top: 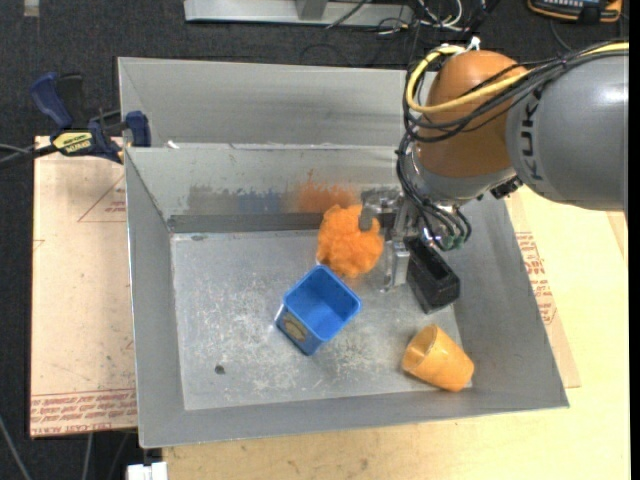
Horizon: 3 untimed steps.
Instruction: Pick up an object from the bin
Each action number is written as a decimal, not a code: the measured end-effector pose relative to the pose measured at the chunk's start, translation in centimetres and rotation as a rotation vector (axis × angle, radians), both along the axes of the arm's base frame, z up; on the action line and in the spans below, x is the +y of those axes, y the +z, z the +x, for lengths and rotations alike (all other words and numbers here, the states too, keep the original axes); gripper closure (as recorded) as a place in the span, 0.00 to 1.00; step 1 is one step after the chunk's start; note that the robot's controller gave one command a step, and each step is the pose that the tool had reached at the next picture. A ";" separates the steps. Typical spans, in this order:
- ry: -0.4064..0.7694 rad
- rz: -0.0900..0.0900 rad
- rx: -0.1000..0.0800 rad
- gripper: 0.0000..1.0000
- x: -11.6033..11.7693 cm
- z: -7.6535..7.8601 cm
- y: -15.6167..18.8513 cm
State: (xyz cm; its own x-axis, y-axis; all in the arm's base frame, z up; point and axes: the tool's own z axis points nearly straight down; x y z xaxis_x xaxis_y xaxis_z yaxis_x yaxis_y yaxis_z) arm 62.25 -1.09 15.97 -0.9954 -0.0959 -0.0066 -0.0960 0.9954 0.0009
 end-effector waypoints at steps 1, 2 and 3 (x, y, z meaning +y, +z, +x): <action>0.062 -0.001 0.000 0.00 0.6 0.5 -2.7; 0.076 -0.001 -0.016 0.00 2.8 -0.3 -5.8; 0.159 0.003 -0.015 0.00 4.4 -0.6 -8.4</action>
Offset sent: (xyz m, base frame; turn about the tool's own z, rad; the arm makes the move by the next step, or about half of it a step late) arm -0.0175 0.0471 -0.0897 -0.0762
